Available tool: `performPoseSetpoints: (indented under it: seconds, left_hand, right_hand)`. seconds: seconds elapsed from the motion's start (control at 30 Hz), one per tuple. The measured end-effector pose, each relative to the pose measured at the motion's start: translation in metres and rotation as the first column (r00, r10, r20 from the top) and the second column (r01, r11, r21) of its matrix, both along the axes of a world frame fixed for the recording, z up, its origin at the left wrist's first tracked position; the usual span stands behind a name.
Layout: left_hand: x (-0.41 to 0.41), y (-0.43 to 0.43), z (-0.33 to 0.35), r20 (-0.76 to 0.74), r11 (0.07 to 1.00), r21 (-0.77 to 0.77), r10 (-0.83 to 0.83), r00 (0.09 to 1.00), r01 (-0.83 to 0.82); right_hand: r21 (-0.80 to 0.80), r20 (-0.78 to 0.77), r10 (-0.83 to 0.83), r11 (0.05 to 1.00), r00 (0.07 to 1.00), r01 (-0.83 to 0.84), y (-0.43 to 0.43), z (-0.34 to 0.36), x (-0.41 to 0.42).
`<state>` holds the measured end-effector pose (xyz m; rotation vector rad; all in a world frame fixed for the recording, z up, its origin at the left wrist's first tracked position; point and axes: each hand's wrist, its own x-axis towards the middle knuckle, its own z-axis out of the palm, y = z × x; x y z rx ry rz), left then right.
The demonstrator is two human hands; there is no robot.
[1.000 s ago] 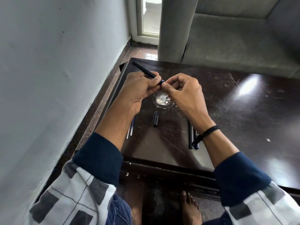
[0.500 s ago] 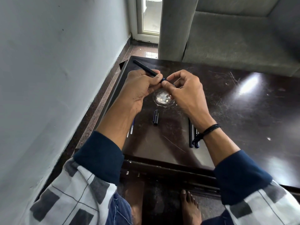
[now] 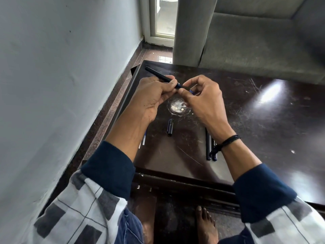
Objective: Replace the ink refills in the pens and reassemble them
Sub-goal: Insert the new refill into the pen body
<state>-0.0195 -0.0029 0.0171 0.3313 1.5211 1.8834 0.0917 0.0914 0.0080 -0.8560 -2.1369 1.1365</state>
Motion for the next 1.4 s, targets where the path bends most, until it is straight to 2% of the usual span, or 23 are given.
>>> performPoseSetpoints:
  seconds: [0.63, 1.4]
  left_hand:
    - [0.001, 0.001, -0.0008, -0.013, 1.0, -0.015, -0.011, 1.0, 0.011]
    - [0.0007, 0.0006, 0.0, -0.018, 1.0, -0.014, -0.004, 1.0, 0.004]
  right_hand:
    - [-0.039, 0.017, 0.016, 0.999, 1.0, -0.016, -0.0003, 0.0024, 0.002]
    - [-0.015, 0.018, 0.006, 1.0, 1.0, -0.006, 0.0022, -0.0018, -0.0002]
